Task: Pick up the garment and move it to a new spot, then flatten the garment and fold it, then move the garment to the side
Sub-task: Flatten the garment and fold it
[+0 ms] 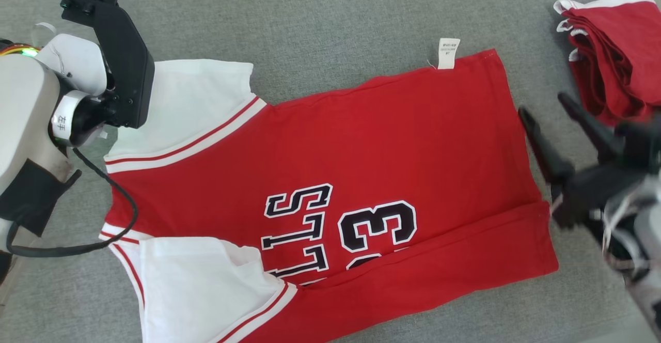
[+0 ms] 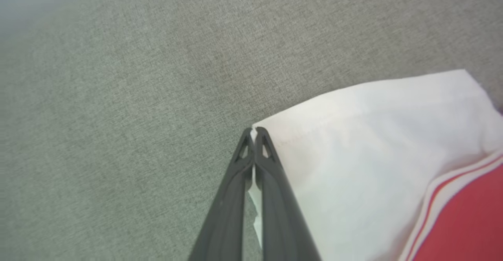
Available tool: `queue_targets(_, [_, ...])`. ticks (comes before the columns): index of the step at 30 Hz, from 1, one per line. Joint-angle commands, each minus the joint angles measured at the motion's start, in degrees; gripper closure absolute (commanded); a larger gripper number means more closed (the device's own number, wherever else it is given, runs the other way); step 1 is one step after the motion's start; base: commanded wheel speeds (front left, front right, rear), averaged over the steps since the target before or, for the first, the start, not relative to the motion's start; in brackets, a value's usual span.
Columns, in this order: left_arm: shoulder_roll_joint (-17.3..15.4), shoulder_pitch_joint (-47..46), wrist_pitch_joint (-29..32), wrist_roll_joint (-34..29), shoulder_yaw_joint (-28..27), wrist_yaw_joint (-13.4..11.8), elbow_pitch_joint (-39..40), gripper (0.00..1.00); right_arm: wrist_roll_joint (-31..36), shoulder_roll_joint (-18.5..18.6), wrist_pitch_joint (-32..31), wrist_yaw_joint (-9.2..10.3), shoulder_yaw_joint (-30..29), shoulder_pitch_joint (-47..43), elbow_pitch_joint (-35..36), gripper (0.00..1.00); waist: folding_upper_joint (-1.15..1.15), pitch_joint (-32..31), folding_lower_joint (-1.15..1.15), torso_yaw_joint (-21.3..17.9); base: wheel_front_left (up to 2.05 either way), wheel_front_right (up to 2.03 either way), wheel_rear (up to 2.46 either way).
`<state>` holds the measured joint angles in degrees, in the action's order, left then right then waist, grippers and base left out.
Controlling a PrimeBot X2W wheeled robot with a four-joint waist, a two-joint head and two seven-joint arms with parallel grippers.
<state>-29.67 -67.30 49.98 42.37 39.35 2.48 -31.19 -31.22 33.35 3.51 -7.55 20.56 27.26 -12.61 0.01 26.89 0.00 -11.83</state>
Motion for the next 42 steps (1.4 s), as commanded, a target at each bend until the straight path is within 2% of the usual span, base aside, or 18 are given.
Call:
queue_targets(1, [0.1,0.6,-0.4,0.1,0.2,0.0,-0.1,1.0,-2.6,-0.4,-3.3,0.16,0.4,2.7,-1.3,0.0,-0.01,-0.4,0.0,0.4,0.0,0.0,0.0])
queue_targets(5, [0.1,0.4,-0.5,0.0,0.5,0.4,0.2,1.0,-6.4,-1.7,-11.5,0.16,0.8,9.5,-5.7,0.0,-0.01,-0.5,0.0,0.8,0.0,0.0,0.0])
queue_targets(10, [0.0,-0.2,-0.4,-0.5,1.2,0.6,0.6,1.0,-6.1,-4.4,-18.6,0.16,3.2,17.5,-13.4,0.0,-0.01,-0.1,0.0,1.3,0.0,0.0,0.0])
queue_targets(21, [-0.9,-0.6,0.3,-0.9,2.0,0.7,1.0,1.0,-2.5,-9.6,-23.7,0.16,5.2,26.4,-24.7,0.0,-0.01,0.2,0.0,1.4,0.0,0.0,0.0])
queue_targets(22, [-1.0,-0.7,0.4,-0.9,2.0,0.6,1.0,1.0,-2.2,-10.0,-23.9,0.16,5.2,27.1,-25.6,0.05,-0.01,0.3,0.0,1.4,0.0,0.0,0.0])
queue_targets(24, [-1.0,-0.7,0.5,-0.9,2.1,0.6,1.1,1.0,-1.5,-10.9,-24.5,0.16,5.6,28.3,-26.9,0.06,-0.01,0.3,0.0,1.3,0.0,0.0,0.0])
queue_targets(25, [-1.0,-0.8,0.6,-0.9,2.2,0.5,1.2,1.0,-1.3,-11.3,-24.6,0.16,5.7,28.7,-27.4,0.17,-0.01,0.3,0.0,1.3,0.0,0.0,0.0])
queue_targets(26, [-1.0,-0.8,0.7,-0.9,2.3,0.6,1.2,1.0,-1.1,-11.6,-24.7,0.16,5.8,29.1,-28.0,0.23,-0.01,0.3,0.0,1.3,0.0,0.0,0.0])
queue_targets(28, [-1.0,-0.8,0.8,-0.8,2.4,0.5,1.2,1.0,-0.8,-12.1,-25.0,0.16,6.1,29.7,-28.8,0.5,-0.01,0.4,0.0,1.2,0.0,0.0,0.0])
queue_targets(32, [-1.0,-0.8,0.9,-0.6,2.6,0.5,1.3,1.0,-0.5,-12.9,-25.9,0.16,6.5,30.6,-30.4,0.7,-0.01,0.5,0.0,1.3,0.0,0.0,0.0])
queue_targets(33, [-1.0,-0.8,1.0,-0.6,2.6,0.4,1.3,1.0,-0.5,-13.0,-26.0,0.16,6.6,30.6,-30.6,0.7,-0.01,0.6,0.0,1.3,0.0,0.0,0.0])
queue_targets(35, [-1.1,-0.9,0.9,-0.5,2.7,0.5,1.4,1.0,-0.2,-13.0,-25.7,0.16,6.8,30.9,-31.1,1.0,-0.01,0.6,0.0,1.4,0.0,0.0,0.0])
queue_targets(42, [-1.7,-1.8,-3.6,-2.0,2.7,1.6,2.5,1.0,0.4,-12.2,-21.7,0.16,7.1,31.8,-30.5,1.0,-0.01,0.4,0.0,1.6,0.0,0.0,0.0])
